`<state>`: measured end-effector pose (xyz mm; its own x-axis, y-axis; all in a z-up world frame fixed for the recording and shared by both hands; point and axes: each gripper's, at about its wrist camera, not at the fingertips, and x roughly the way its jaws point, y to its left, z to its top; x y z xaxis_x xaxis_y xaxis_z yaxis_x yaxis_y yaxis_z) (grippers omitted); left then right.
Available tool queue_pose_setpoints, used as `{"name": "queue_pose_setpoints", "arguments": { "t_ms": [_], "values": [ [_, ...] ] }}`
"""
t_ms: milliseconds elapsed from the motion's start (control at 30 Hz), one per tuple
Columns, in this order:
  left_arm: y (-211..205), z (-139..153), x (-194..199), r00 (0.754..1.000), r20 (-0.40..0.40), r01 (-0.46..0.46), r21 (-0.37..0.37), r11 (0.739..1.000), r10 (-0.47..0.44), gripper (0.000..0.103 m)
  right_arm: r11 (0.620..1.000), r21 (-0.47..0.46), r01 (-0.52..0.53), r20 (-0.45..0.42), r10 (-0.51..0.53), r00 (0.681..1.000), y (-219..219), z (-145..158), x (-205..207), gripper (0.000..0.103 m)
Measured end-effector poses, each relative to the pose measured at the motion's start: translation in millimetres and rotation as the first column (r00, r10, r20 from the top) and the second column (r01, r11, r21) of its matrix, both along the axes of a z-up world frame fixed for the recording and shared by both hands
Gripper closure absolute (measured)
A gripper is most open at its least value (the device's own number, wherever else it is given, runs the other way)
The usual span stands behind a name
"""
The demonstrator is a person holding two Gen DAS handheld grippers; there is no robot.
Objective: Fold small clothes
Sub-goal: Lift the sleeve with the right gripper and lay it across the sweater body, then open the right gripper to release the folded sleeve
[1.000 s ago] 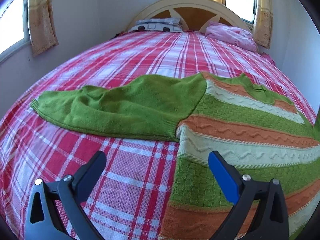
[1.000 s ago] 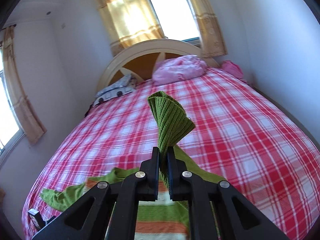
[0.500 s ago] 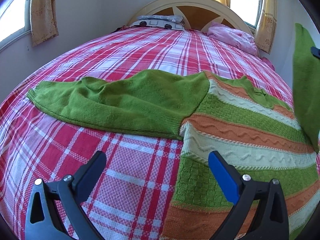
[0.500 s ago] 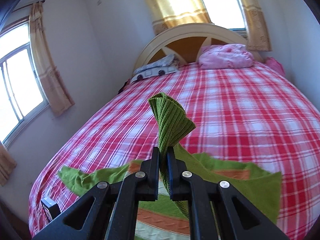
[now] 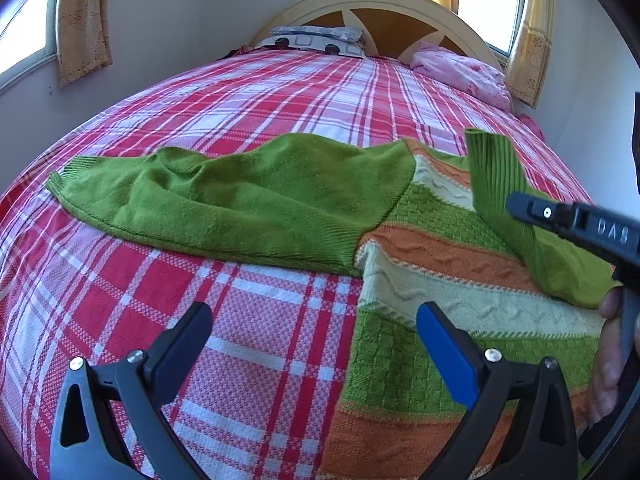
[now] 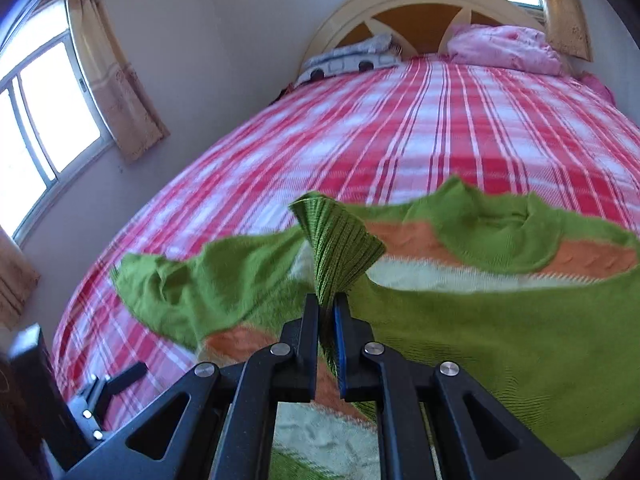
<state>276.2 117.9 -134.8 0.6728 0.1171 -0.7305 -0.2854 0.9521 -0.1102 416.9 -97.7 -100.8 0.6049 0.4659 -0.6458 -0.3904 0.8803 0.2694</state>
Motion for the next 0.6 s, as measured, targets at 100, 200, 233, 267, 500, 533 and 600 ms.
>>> {"name": "queue_pose_setpoints", "arguments": {
  "t_ms": [100,200,233,267,500,533,600],
  "values": [
    [-1.3,0.0,0.3,1.0,0.001,0.029,-0.013,0.999,-0.029,0.0,0.999,0.002,-0.05,-0.044,0.05,0.998,-7.6,-5.8,-13.7,0.041],
    [-0.7,3.1,-2.4,0.998,0.025,0.054,-0.041,0.998,-0.053,0.0,0.997,-0.028,-0.073,-0.015,0.073,0.997,-23.9,-0.1,-39.2,0.041],
    [-0.8,5.6,-2.8,0.996,0.032,0.082,-0.061,0.995,-0.08,0.0,0.997,-0.036,-0.069,-0.015,0.069,0.998,-29.3,2.2,-46.3,0.041],
    [-0.8,8.2,-3.0,0.995,0.036,0.092,-0.077,0.993,-0.089,0.0,0.997,-0.039,-0.061,-0.017,0.06,0.998,-36.5,4.2,-53.7,0.041],
    [-30.8,53.2,14.3,0.967,0.086,0.24,-0.001,0.971,-0.239,0.0,0.976,-0.176,0.128,0.07,-0.118,0.991,-93.2,3.4,-93.0,0.041],
    [-36.5,54.9,20.9,0.965,0.074,0.251,0.022,0.968,-0.252,0.0,0.972,-0.19,0.141,0.065,-0.131,0.989,-96.5,-1.7,-94.3,0.041],
    [-48.0,52.3,35.8,0.954,0.042,0.296,0.043,0.954,-0.298,0.003,0.972,-0.184,0.145,0.05,-0.138,0.989,-101.3,-14.2,-98.2,0.041]
  ]
}}
